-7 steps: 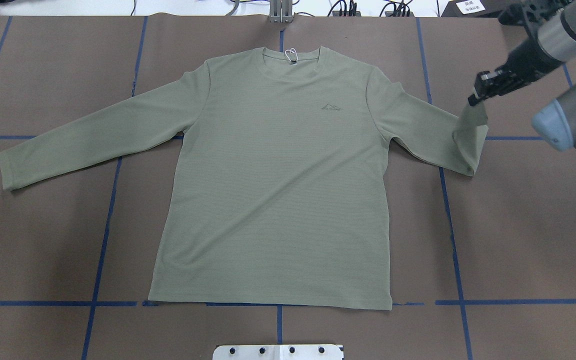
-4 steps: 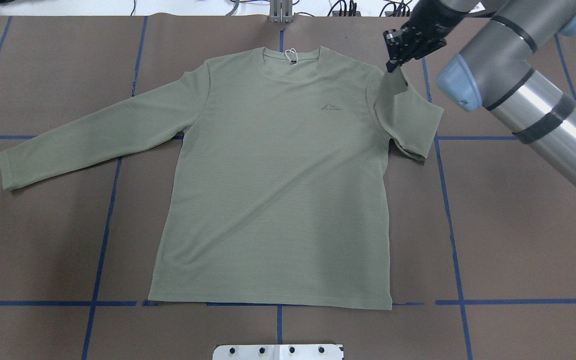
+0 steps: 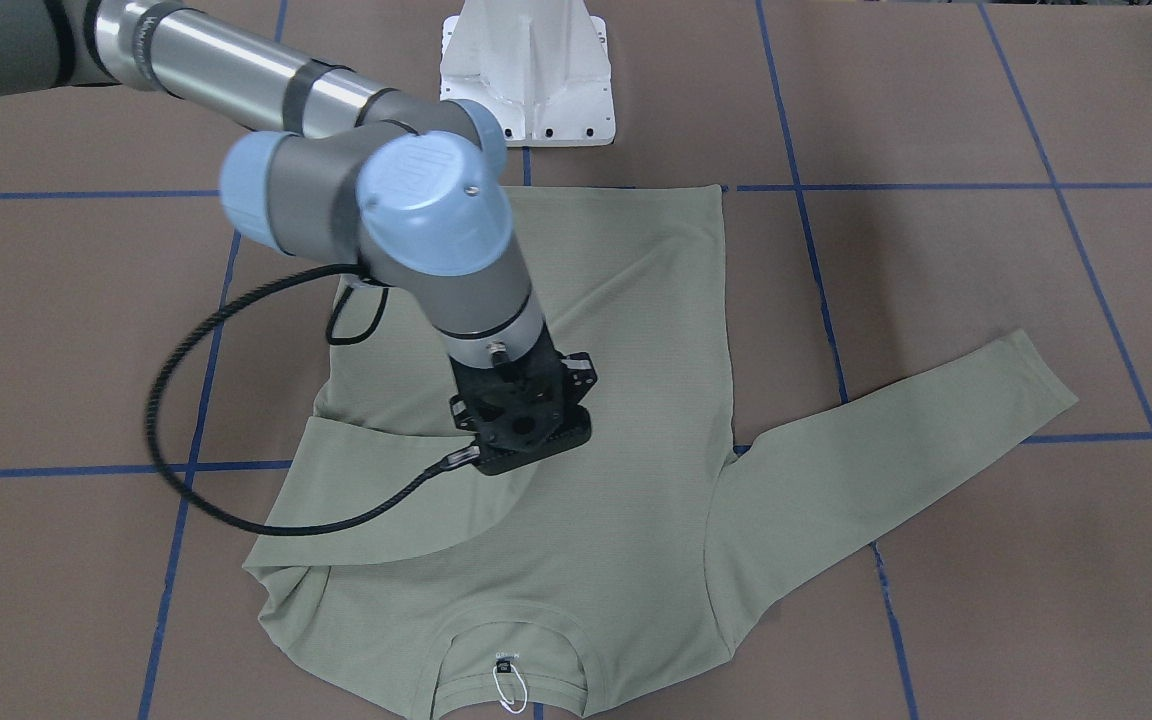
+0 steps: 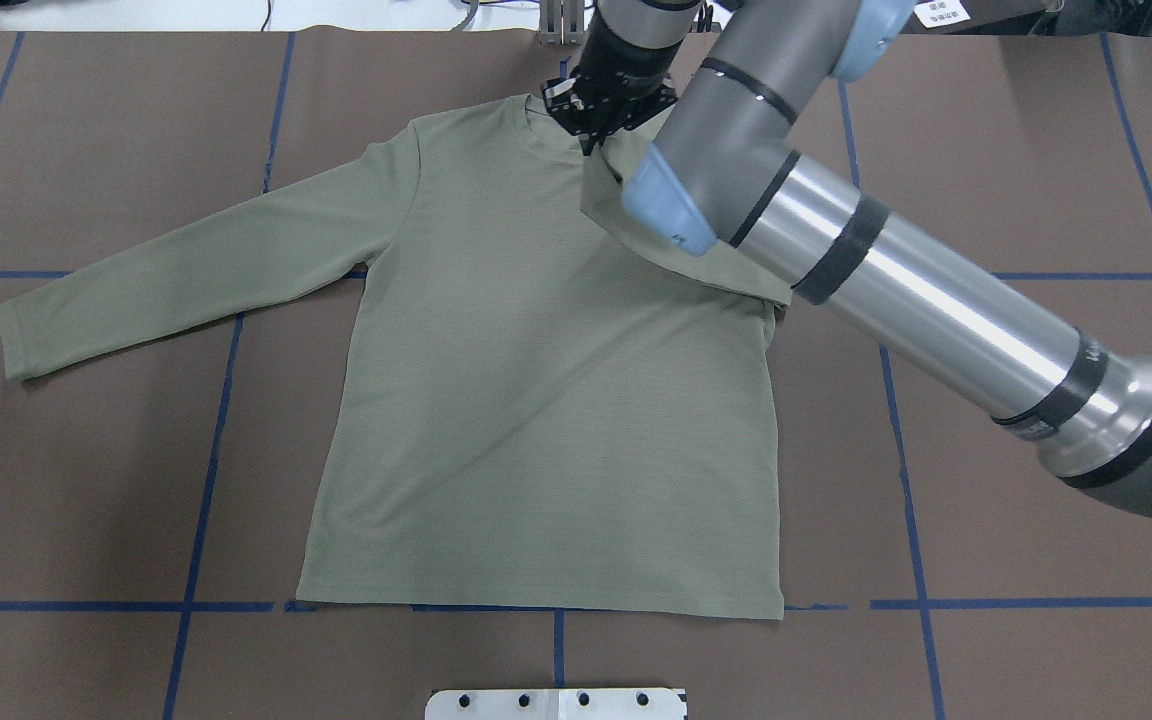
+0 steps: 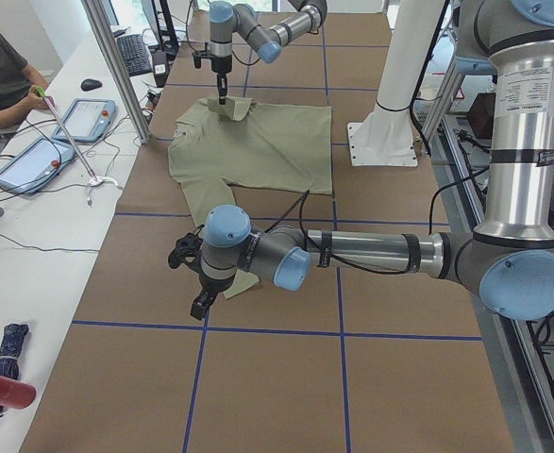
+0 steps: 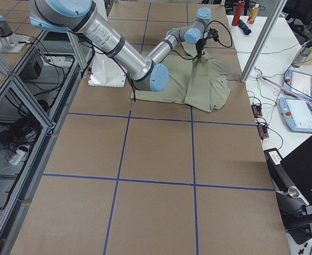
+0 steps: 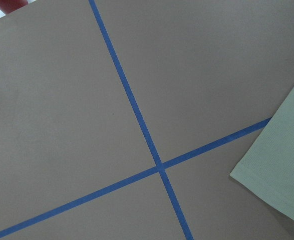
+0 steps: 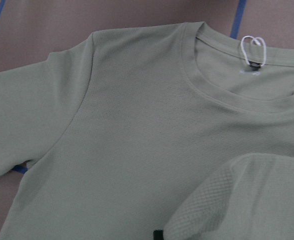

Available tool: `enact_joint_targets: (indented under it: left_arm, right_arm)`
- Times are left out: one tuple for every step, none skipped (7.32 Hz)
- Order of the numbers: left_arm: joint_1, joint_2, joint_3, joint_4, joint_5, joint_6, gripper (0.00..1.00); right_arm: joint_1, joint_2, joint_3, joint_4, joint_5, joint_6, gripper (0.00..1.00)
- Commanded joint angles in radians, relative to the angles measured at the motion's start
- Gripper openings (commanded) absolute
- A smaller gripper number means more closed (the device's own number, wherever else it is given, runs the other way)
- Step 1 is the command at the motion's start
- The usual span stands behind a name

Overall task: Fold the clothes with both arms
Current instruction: 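Carry the grasped sleeve with the right gripper across the shirt body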

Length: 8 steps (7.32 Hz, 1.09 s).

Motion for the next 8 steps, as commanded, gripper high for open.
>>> enact_joint_targets:
  left_arm:
    - [0.000,0.000,0.001,0.000,0.000,-0.003,1.00]
    - [0.000,0.000,0.001,0.000,0.000,-0.003,1.00]
    - [0.000,0.000,0.001,0.000,0.000,-0.004,1.00]
    - [0.000,0.000,0.003,0.000,0.000,-0.004,1.00]
    - [0.000,0.000,0.003,0.000,0.001,-0.006,1.00]
    - [0.000,-0.001,0.013,-0.003,0.000,-0.003,1.00]
    - [0.001,-0.001,0.015,-0.003,0.000,-0.004,1.00]
    - [0.002,-0.001,0.016,-0.003,0.000,-0.004,1.00]
  right_arm:
    - [-0.104,0.033,-0.092,0.092,-0.123,0.041,0.00]
    - [-0.136,0.043,-0.092,0.107,-0.143,0.065,0.00]
    - [-0.150,0.046,-0.103,0.192,-0.165,0.118,0.00]
    - [-0.150,0.053,-0.129,0.235,-0.169,0.128,0.00]
    - [-0.151,0.054,-0.135,0.269,-0.171,0.131,0.00]
    - [-0.151,0.054,-0.144,0.355,-0.176,0.186,0.00]
    - [-0.151,0.056,-0.158,0.387,-0.189,0.199,0.00]
    - [-0.153,0.062,-0.158,0.397,-0.189,0.200,0.00]
